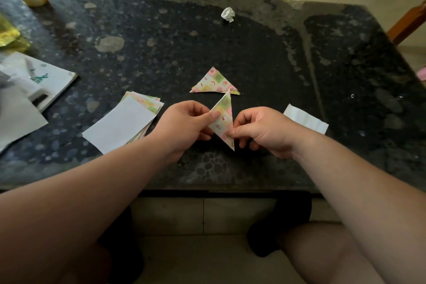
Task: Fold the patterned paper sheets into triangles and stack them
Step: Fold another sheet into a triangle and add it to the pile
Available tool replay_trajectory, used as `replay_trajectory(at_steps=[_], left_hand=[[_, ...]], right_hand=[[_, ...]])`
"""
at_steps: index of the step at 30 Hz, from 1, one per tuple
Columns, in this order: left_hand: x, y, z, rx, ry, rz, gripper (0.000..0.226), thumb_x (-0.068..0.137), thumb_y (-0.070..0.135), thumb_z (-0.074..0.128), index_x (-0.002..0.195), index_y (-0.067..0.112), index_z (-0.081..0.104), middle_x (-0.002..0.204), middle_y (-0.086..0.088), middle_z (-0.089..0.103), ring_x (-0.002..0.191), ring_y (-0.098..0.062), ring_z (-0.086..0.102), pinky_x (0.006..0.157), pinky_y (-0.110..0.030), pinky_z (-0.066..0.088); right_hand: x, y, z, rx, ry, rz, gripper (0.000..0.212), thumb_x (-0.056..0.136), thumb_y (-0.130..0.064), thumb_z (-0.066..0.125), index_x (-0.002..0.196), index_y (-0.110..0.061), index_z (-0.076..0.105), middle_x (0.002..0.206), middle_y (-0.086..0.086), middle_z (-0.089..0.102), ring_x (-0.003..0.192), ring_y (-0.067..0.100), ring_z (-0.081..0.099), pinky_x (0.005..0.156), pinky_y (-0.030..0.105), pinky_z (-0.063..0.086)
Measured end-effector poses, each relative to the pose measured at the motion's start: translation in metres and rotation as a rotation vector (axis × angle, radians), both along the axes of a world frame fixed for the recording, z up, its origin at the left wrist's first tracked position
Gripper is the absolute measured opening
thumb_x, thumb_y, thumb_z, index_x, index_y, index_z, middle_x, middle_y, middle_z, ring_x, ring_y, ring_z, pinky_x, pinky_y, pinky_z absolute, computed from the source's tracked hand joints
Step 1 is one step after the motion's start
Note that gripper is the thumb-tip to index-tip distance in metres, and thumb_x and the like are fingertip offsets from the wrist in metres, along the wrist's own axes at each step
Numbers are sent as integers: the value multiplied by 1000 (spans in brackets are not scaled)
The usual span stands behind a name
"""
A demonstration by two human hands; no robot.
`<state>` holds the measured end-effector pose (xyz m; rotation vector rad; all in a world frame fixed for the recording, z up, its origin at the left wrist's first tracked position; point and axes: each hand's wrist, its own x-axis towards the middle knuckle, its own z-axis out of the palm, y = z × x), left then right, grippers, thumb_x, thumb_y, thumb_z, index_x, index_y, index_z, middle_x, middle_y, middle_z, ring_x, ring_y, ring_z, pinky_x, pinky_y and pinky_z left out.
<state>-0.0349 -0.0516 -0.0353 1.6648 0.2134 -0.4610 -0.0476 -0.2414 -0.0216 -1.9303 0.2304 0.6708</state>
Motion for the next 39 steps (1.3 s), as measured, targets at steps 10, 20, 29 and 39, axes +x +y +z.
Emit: replay_trajectory(at_steps=[10, 20, 29, 39], left_hand=[[-2, 0, 5, 109, -40, -128, 15, 87, 24, 80, 83, 11, 73, 81, -6, 78, 68, -18, 68, 77, -38, 58], [-5, 2, 11, 41, -7, -276, 14, 87, 23, 79, 83, 9, 77, 89, -15, 77, 69, -18, 63, 68, -32, 54], [-1, 9, 8, 39, 15, -298, 11, 84, 21, 80, 76, 14, 76, 81, -8, 76, 67, -12, 60, 65, -28, 49], [4, 12, 11, 114, 45, -289, 10, 80, 26, 83, 78, 18, 78, 84, -1, 78, 78, -11, 71, 67, -25, 54]], right_hand=[[8, -5, 2, 237, -112, -213, 11, 98, -19, 69, 103, -9, 71, 79, 3, 72, 56, 10, 54, 42, 20, 33], [7, -12, 10, 366, -54, -97, 4, 95, -10, 67, 94, -12, 71, 67, 3, 63, 54, 12, 47, 41, 19, 31], [12, -29, 15, 353, -130, -58, 18, 71, -11, 78, 83, 1, 72, 74, 16, 71, 64, 21, 69, 54, 26, 59], [11, -29, 21, 184, -97, 54, 26, 67, -13, 81, 84, 4, 71, 71, 15, 73, 63, 26, 73, 57, 26, 59]])
